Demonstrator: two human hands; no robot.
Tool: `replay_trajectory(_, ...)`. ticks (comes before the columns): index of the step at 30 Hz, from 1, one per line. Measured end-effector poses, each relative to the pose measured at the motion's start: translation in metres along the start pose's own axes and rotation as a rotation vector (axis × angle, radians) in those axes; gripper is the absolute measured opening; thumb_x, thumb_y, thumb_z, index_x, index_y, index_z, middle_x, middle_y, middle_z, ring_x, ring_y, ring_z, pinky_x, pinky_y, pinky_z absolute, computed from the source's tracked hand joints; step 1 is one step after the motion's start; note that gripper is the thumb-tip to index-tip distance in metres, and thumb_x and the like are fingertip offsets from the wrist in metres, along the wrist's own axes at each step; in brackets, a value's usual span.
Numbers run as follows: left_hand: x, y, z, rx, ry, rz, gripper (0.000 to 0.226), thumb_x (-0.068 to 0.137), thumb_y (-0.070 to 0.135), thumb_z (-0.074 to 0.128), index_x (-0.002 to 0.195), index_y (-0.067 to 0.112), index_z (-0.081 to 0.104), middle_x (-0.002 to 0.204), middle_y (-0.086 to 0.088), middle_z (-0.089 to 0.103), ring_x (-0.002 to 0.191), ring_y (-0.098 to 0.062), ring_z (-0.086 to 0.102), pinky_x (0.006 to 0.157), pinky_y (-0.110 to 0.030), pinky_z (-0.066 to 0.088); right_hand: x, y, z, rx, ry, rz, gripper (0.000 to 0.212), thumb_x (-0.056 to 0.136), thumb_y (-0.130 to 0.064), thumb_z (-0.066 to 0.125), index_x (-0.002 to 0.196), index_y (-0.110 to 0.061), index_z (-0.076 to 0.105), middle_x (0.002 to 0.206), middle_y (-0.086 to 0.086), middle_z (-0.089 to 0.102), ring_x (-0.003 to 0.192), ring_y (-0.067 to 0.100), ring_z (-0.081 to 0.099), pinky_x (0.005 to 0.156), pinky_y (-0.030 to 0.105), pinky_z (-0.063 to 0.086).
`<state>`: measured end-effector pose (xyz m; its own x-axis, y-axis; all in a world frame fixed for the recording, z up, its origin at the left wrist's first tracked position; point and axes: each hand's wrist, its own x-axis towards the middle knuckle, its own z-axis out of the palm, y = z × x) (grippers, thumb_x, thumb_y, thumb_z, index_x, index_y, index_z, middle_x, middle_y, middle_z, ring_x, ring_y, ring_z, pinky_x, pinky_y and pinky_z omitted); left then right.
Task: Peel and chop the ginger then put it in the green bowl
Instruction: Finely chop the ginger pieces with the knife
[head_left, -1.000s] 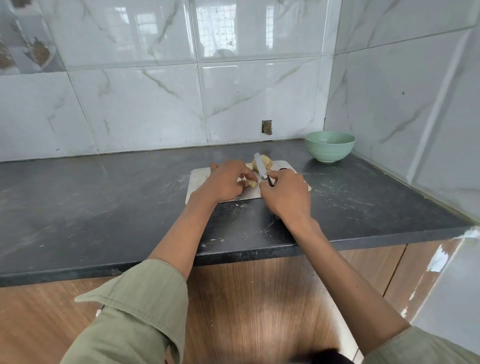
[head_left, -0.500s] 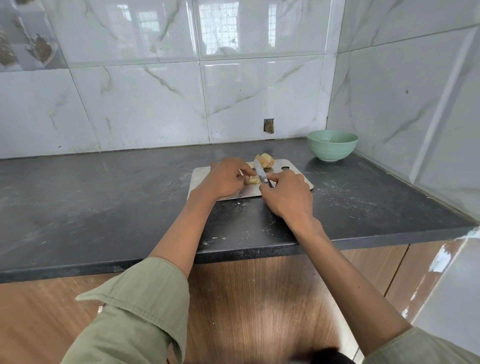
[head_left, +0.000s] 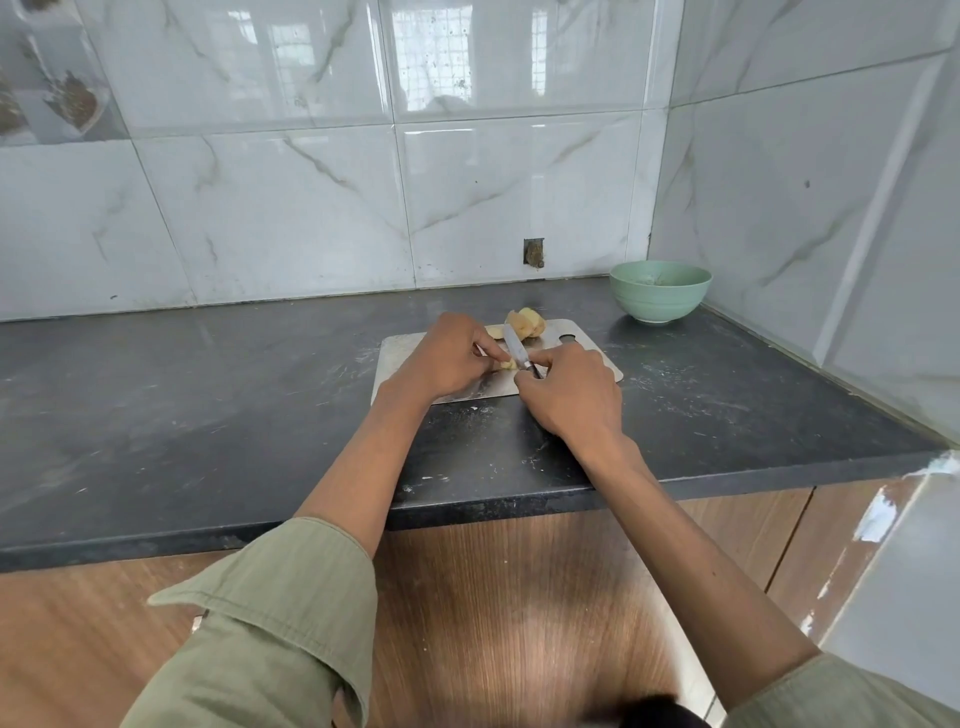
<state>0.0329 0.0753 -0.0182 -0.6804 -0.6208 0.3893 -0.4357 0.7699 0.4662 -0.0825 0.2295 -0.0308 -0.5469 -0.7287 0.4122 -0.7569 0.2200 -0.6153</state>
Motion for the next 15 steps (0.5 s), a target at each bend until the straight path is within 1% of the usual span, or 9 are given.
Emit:
replay_trajectory(2, -0.001, 0.005, 0.001, -0.019, 0.023, -0.013, 0.016, 0.084, 0.004, 0.08, 0.093, 0.016, 0.085, 0.084, 0.003, 0.079, 0.066, 0.0, 0.066, 0.069, -0.028, 0.055, 0.0, 0.0, 0.0, -0.005, -0.001, -0.004, 0.031, 0.088, -0.038, 0.06, 0.114, -0.032, 0.077, 0.108, 0.007, 0.069, 0.102, 0.032, 0.061, 0.07, 0.034, 0.04)
replay_trajectory(3, -0.002, 0.008, 0.001, -0.024, 0.038, -0.022, 0.014, 0.083, 0.005, 0.081, 0.091, 0.015, 0.085, 0.081, 0.003, 0.078, 0.062, 0.002, 0.064, 0.067, -0.026, 0.054, 0.0, 0.0, 0.001, -0.005, -0.002, -0.007, 0.031, 0.089, -0.038, 0.06, 0.114, -0.033, 0.077, 0.108, 0.007, 0.069, 0.103, 0.032, 0.061, 0.071, 0.034, 0.039)
replay_trajectory(7, -0.004, 0.014, 0.002, -0.06, 0.079, -0.077, 0.01, 0.078, 0.008, 0.086, 0.085, 0.016, 0.085, 0.073, 0.005, 0.077, 0.063, -0.007, 0.068, 0.068, -0.026, 0.057, 0.0, 0.0, 0.002, -0.019, -0.005, -0.007, 0.033, 0.088, -0.038, 0.059, 0.116, -0.035, 0.076, 0.106, 0.007, 0.071, 0.102, 0.032, 0.062, 0.071, 0.034, 0.04)
replay_trajectory(10, -0.005, 0.015, 0.0, -0.061, 0.08, -0.09, 0.007, 0.077, 0.011, 0.087, 0.081, 0.016, 0.084, 0.068, 0.003, 0.076, 0.065, -0.013, 0.072, 0.066, -0.026, 0.058, 0.0, 0.0, 0.0, -0.02, 0.031, 0.008, 0.034, 0.089, -0.038, 0.061, 0.119, -0.033, 0.075, 0.113, 0.007, 0.07, 0.106, 0.033, 0.062, 0.074, 0.034, 0.04)
replay_trajectory(13, -0.006, 0.015, -0.002, -0.059, 0.064, -0.073, 0.006, 0.077, 0.013, 0.088, 0.078, 0.016, 0.083, 0.066, 0.005, 0.075, 0.064, -0.011, 0.072, 0.066, -0.024, 0.057, 0.0, 0.001, -0.001, -0.026, 0.053, 0.017, 0.033, 0.09, -0.041, 0.063, 0.119, -0.031, 0.075, 0.12, 0.005, 0.068, 0.109, 0.032, 0.062, 0.075, 0.034, 0.039)
replay_trajectory(15, -0.007, 0.014, -0.005, -0.051, 0.064, -0.047, 0.007, 0.077, 0.015, 0.089, 0.079, 0.019, 0.083, 0.067, 0.009, 0.075, 0.064, -0.005, 0.07, 0.068, -0.022, 0.056, 0.0, 0.001, 0.0, -0.055, 0.038, 0.023, 0.033, 0.089, -0.044, 0.063, 0.116, -0.03, 0.076, 0.12, 0.004, 0.067, 0.11, 0.032, 0.062, 0.074, 0.033, 0.038)
